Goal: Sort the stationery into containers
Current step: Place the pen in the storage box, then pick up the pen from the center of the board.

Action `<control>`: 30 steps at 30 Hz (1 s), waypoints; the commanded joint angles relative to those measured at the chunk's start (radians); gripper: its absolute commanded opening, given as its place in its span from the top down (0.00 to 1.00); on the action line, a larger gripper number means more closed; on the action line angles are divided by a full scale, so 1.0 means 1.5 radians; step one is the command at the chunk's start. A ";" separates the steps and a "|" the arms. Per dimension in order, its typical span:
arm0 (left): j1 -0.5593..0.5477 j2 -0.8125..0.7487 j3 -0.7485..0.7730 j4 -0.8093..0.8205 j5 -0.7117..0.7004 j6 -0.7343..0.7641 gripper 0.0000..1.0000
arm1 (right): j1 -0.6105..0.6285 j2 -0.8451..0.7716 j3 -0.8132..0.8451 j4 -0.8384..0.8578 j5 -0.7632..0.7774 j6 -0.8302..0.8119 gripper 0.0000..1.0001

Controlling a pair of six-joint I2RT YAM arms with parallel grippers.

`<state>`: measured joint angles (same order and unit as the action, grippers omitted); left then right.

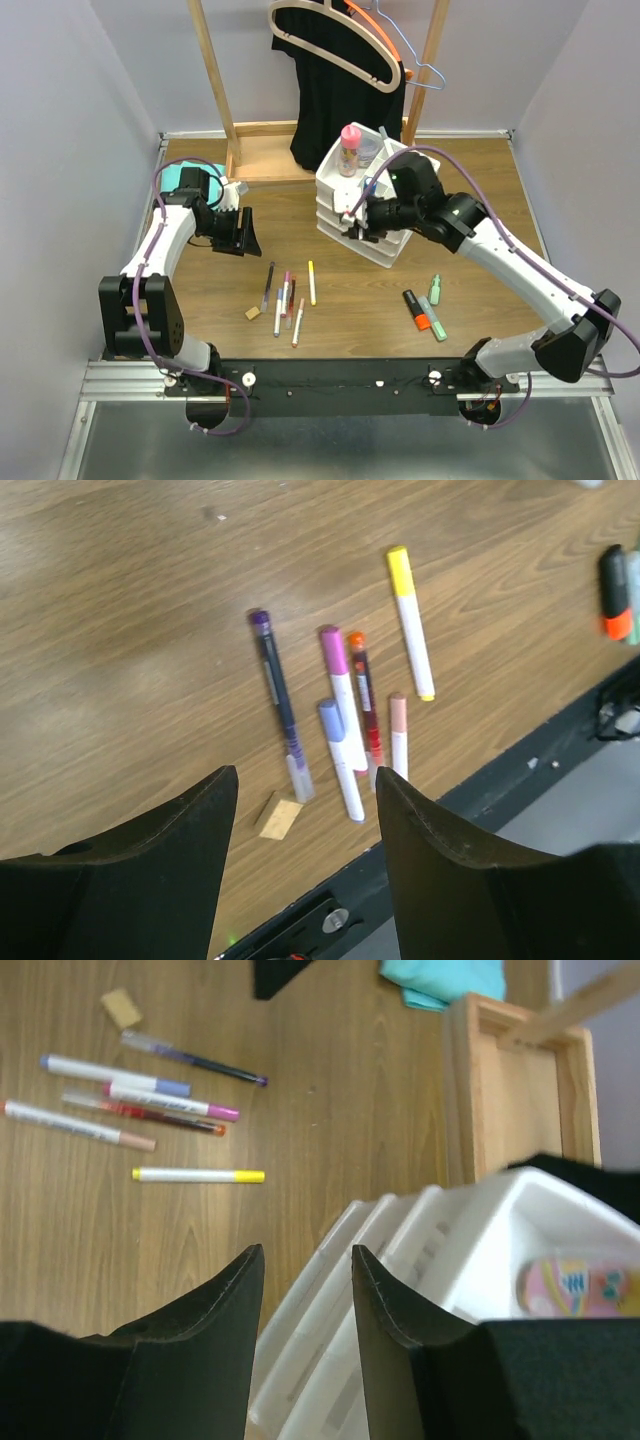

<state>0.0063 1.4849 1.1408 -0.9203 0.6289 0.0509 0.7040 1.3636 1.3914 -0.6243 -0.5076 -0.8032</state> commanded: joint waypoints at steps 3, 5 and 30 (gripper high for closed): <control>0.030 -0.034 0.006 0.016 -0.094 -0.019 0.34 | 0.079 0.126 0.019 -0.107 -0.029 -0.306 0.56; 0.050 -0.033 0.022 0.010 -0.090 -0.026 0.34 | 0.106 0.158 0.033 -0.076 -0.014 -0.260 0.55; 0.139 -0.095 -0.020 0.019 -0.004 -0.062 0.34 | 0.124 0.481 0.154 -0.019 0.334 0.853 0.65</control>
<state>0.2001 1.3830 1.1439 -0.9066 0.5697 -0.0200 0.8841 2.0186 1.5753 -0.5919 -0.1074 0.3504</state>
